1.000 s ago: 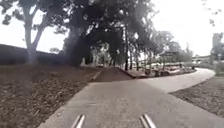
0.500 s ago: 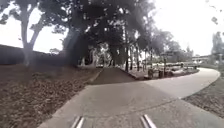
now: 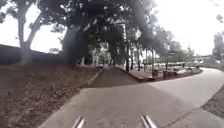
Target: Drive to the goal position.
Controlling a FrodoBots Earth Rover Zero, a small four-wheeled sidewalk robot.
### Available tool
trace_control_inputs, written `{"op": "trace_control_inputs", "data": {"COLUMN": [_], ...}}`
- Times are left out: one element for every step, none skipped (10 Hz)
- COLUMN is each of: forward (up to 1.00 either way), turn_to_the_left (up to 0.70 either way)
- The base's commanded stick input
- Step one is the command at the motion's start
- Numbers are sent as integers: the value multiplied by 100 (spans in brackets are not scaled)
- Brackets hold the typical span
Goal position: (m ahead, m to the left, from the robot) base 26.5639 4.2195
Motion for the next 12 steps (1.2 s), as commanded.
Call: {"op": "trace_control_inputs", "data": {"forward": [100, 100, 100, 100, 100, 100, 100, 100, 100, 99, 98, 98], "turn_to_the_left": [0, 0, 0, 0, 0, 0, 0, 0, 0, 0, 0, 0]}}
